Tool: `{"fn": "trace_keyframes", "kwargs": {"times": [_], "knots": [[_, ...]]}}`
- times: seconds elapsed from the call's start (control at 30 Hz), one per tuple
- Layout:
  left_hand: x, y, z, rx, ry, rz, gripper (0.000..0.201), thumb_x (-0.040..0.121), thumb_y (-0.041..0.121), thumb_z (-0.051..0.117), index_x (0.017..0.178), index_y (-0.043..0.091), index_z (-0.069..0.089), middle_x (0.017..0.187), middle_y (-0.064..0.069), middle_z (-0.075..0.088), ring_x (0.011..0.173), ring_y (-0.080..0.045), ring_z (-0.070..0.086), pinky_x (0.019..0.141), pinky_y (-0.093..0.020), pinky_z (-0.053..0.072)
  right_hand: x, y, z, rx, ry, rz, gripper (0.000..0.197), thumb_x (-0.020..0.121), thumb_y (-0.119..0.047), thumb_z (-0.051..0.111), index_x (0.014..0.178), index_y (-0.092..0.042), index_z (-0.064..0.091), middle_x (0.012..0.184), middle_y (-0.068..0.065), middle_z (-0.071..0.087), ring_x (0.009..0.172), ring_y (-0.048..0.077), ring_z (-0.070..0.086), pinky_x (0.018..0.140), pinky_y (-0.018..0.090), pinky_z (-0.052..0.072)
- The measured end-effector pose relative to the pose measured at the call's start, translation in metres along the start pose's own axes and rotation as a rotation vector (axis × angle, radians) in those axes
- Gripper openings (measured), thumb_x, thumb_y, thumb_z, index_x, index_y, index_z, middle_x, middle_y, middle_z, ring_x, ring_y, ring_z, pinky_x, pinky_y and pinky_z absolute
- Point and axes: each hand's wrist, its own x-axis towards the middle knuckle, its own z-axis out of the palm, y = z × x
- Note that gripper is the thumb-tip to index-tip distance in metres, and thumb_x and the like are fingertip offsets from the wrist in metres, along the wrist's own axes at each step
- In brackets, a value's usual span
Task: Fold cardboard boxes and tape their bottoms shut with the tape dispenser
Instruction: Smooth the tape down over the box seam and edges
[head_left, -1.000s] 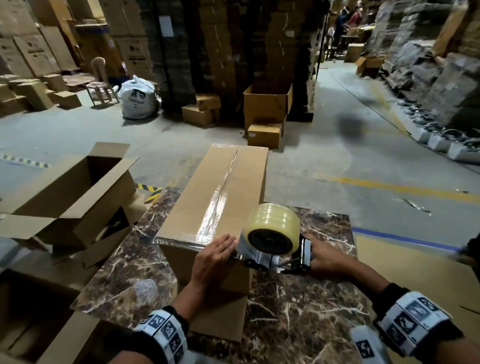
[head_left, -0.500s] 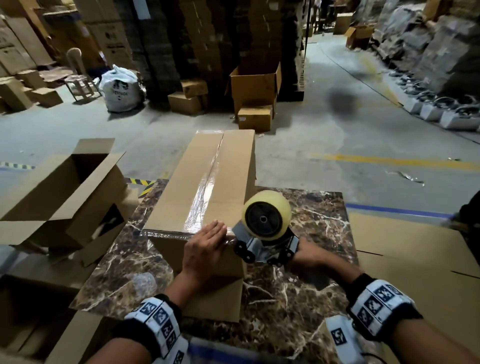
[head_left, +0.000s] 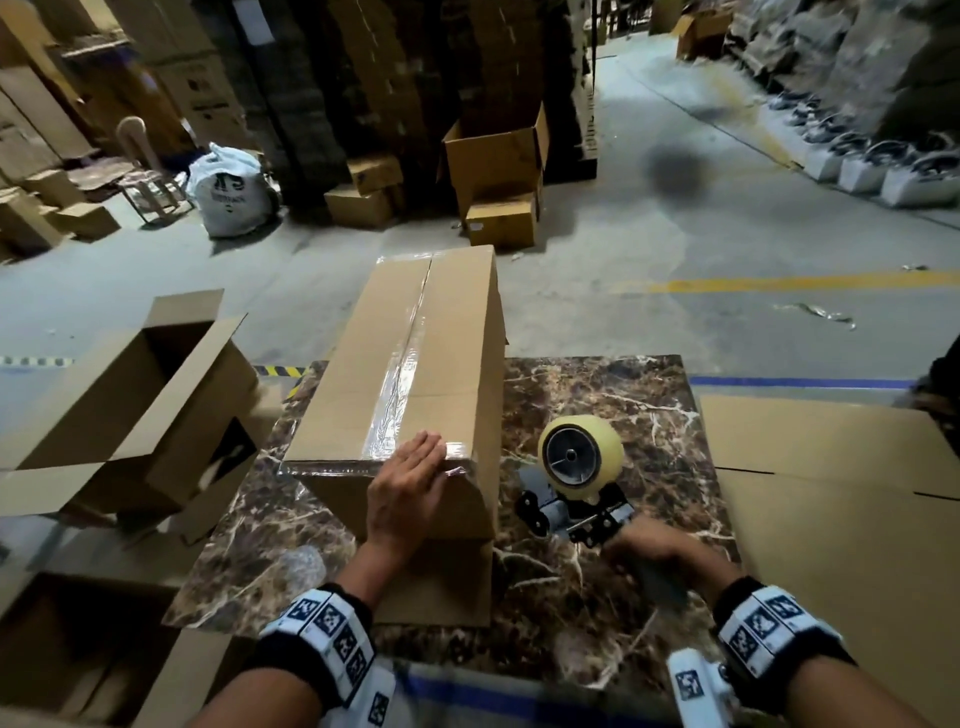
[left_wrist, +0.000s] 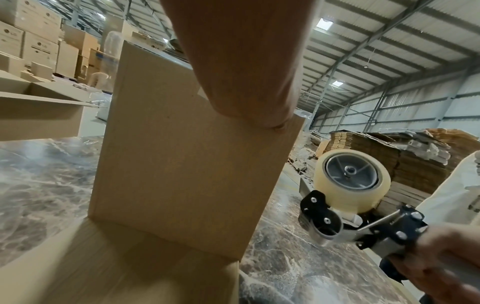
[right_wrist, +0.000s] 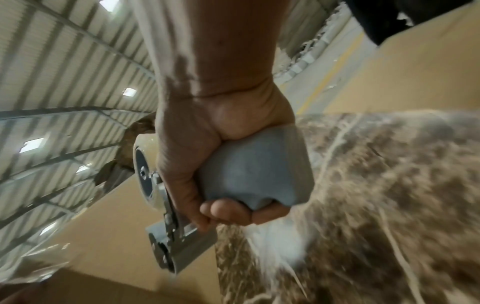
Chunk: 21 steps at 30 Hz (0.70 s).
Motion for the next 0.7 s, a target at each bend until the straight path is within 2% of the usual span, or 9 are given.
{"fn": "trace_keyframes", "kwargs": {"times": [0.1, 0.17, 0.27, 0.33, 0.4, 0.5, 0.57, 0.63, 0.7], "knots": [[-0.002, 0.001, 0.0, 0.002, 0.007, 0.001, 0.042, 0.076, 0.008, 0.082, 0.116, 0.006, 0.071, 0.124, -0.009, 0.067, 0.117, -0.023, 0.063, 0.097, -0.042, 0.053, 0.006, 0.01, 0.021, 0.412, 0.001, 0.092, 0.03, 0.089, -0.001, 0.057, 0.06, -0.008, 0.058, 0.057, 0.007, 0.053, 0.046, 0.017, 0.049, 0.048, 0.026, 0.043], [-0.002, -0.001, 0.001, 0.01, 0.0, -0.006, 0.046, 0.074, 0.008, 0.084, 0.118, 0.006, 0.07, 0.125, -0.01, 0.066, 0.117, -0.024, 0.063, 0.098, -0.043, 0.052, 0.019, 0.019, 0.034, 0.68, -0.032, 0.156, 0.032, 0.093, -0.007, 0.05, 0.061, -0.008, 0.054, 0.053, 0.004, 0.046, 0.041, 0.016, 0.043, 0.043, 0.025, 0.039], [-0.002, -0.002, 0.003, 0.014, 0.009, 0.011, 0.035, 0.086, 0.023, 0.07, 0.117, 0.006, 0.07, 0.125, -0.01, 0.066, 0.116, -0.024, 0.063, 0.099, -0.042, 0.051, 0.044, 0.036, 0.047, 0.987, -0.035, 0.199, 0.029, 0.091, -0.014, 0.048, 0.063, -0.011, 0.05, 0.052, 0.001, 0.042, 0.04, 0.016, 0.041, 0.044, 0.023, 0.038], [-0.002, 0.0, 0.002, 0.01, 0.022, 0.023, 0.04, 0.089, 0.032, 0.058, 0.116, 0.005, 0.071, 0.124, -0.011, 0.067, 0.116, -0.025, 0.064, 0.099, -0.042, 0.051, 0.054, 0.046, 0.052, 1.083, -0.089, 0.206, 0.024, 0.086, -0.014, 0.049, 0.062, -0.01, 0.047, 0.051, 0.002, 0.043, 0.04, 0.018, 0.042, 0.045, 0.022, 0.039], [-0.002, 0.002, 0.001, 0.019, 0.031, 0.033, 0.041, 0.09, 0.033, 0.055, 0.115, 0.004, 0.071, 0.123, -0.012, 0.067, 0.115, -0.025, 0.064, 0.098, -0.041, 0.051, 0.055, 0.054, 0.056, 1.124, -0.127, 0.194, 0.021, 0.082, -0.013, 0.052, 0.062, -0.008, 0.048, 0.053, 0.005, 0.045, 0.042, 0.021, 0.046, 0.046, 0.024, 0.041], [-0.002, 0.001, 0.001, 0.027, 0.031, 0.047, 0.041, 0.091, 0.034, 0.056, 0.117, 0.004, 0.07, 0.125, -0.012, 0.065, 0.117, -0.025, 0.063, 0.1, -0.04, 0.05, 0.052, 0.057, 0.061, 1.072, -0.094, 0.146, 0.018, 0.083, -0.013, 0.055, 0.067, -0.007, 0.051, 0.061, 0.008, 0.045, 0.05, 0.022, 0.047, 0.049, 0.028, 0.042], [-0.005, 0.002, 0.001, 0.029, -0.004, 0.046, 0.046, 0.092, 0.036, 0.056, 0.123, 0.004, 0.066, 0.131, -0.012, 0.062, 0.123, -0.027, 0.059, 0.105, -0.043, 0.046, 0.055, 0.063, 0.063, 0.934, 0.02, 0.135, 0.017, 0.088, -0.015, 0.06, 0.075, -0.003, 0.057, 0.065, 0.012, 0.054, 0.055, 0.023, 0.052, 0.052, 0.032, 0.046], [-0.009, 0.005, -0.002, 0.035, -0.074, 0.037, 0.054, 0.091, 0.039, 0.054, 0.131, 0.002, 0.06, 0.139, -0.015, 0.055, 0.132, -0.028, 0.051, 0.11, -0.045, 0.041, 0.057, 0.068, 0.06, 0.591, 0.182, 0.069, 0.027, 0.084, -0.03, 0.075, 0.086, -0.003, 0.07, 0.08, 0.01, 0.072, 0.066, 0.019, 0.065, 0.064, 0.034, 0.055], [-0.009, 0.008, -0.008, 0.03, -0.147, 0.03, 0.061, 0.091, 0.043, 0.051, 0.136, 0.002, 0.055, 0.144, -0.015, 0.05, 0.138, -0.026, 0.043, 0.114, -0.045, 0.035, 0.048, 0.064, 0.05, 0.048, 0.206, 0.087, 0.038, 0.076, -0.053, 0.077, 0.079, -0.015, 0.073, 0.079, 0.0, 0.073, 0.067, 0.013, 0.065, 0.064, 0.026, 0.053]]}}
